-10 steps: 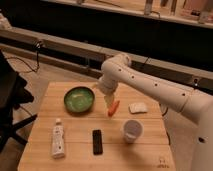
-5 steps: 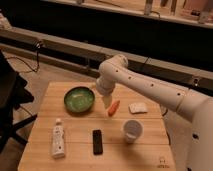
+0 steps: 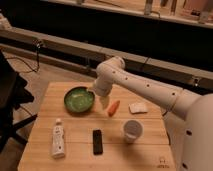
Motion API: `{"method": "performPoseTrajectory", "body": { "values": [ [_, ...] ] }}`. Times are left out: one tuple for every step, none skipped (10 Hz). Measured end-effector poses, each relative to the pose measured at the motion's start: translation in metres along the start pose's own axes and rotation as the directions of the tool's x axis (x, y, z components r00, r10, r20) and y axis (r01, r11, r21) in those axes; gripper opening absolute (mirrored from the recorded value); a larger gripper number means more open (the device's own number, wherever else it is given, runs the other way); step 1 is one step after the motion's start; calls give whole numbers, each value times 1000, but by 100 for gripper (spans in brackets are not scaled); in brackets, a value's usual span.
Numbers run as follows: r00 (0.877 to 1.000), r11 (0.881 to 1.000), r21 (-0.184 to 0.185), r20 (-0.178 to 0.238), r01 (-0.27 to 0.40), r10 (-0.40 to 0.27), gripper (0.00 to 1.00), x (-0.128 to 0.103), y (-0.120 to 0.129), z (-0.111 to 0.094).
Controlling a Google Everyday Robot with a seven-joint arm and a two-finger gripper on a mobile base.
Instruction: Pick up the ceramic bowl
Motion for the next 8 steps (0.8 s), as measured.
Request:
{"method": "performPoseTrajectory", "body": {
  "values": [
    [1000,1000,-2,3,3,-3,80,-1,-1,6],
    [1000,1000,-3,10,10,-10,80,-3,-2,9],
    [1000,1000,-4,17,18,-18,80,-2,-2,12],
    [1000,1000,-7,20,19,-19,80,-1,0,15],
    [1000,1000,-8,23,22,-21,80,-1,0,18],
    [999,1000,-10,27,28,-28,80,-3,0,23],
    [999,999,-12,30,31,-31,80,-3,1,29],
    [999,999,-13,35,36,-35,80,-3,1,34]
  ]
}}
